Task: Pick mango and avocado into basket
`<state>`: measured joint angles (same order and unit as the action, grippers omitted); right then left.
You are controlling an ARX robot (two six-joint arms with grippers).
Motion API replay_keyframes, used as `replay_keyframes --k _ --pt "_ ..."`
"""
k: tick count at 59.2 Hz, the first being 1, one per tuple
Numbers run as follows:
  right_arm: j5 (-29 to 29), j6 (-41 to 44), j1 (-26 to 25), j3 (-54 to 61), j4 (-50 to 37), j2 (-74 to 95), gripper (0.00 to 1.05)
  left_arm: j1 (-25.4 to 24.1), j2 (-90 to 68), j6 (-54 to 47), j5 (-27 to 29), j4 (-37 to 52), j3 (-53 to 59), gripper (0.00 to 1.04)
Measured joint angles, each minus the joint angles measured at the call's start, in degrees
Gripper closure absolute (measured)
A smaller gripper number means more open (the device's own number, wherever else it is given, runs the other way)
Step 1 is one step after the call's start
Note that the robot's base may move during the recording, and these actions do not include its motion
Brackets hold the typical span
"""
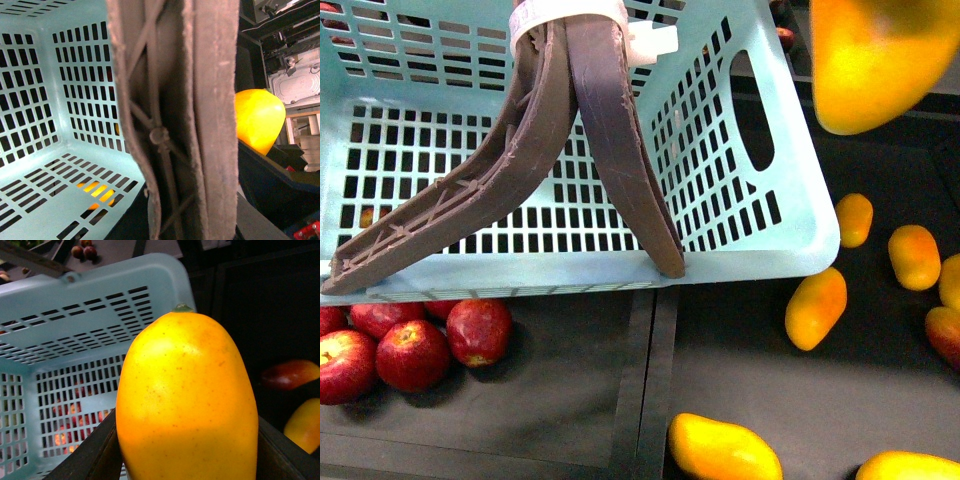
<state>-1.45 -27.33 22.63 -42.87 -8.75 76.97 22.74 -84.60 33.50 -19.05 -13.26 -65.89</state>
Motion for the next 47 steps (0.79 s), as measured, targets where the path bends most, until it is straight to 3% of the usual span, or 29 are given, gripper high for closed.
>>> replay_keyframes --k 17,41,47 --pt "1.86 -0.96 7.19 -2.67 -1.57 5.38 0.48 0.0 0.0 0.0 0.02 0.0 0.0 0.88" --pt "2.91 -2.75 9.94 -3.48 -3.96 10.93 0.48 -0.09 -0.02 -0.48 0.79 -0.04 0.0 0.88" --pt "3.04 -2.95 10.14 -3.5 -4.24 11.19 0.32 -0.13 -0.02 -0.7 0.92 -0.09 0.0 0.88"
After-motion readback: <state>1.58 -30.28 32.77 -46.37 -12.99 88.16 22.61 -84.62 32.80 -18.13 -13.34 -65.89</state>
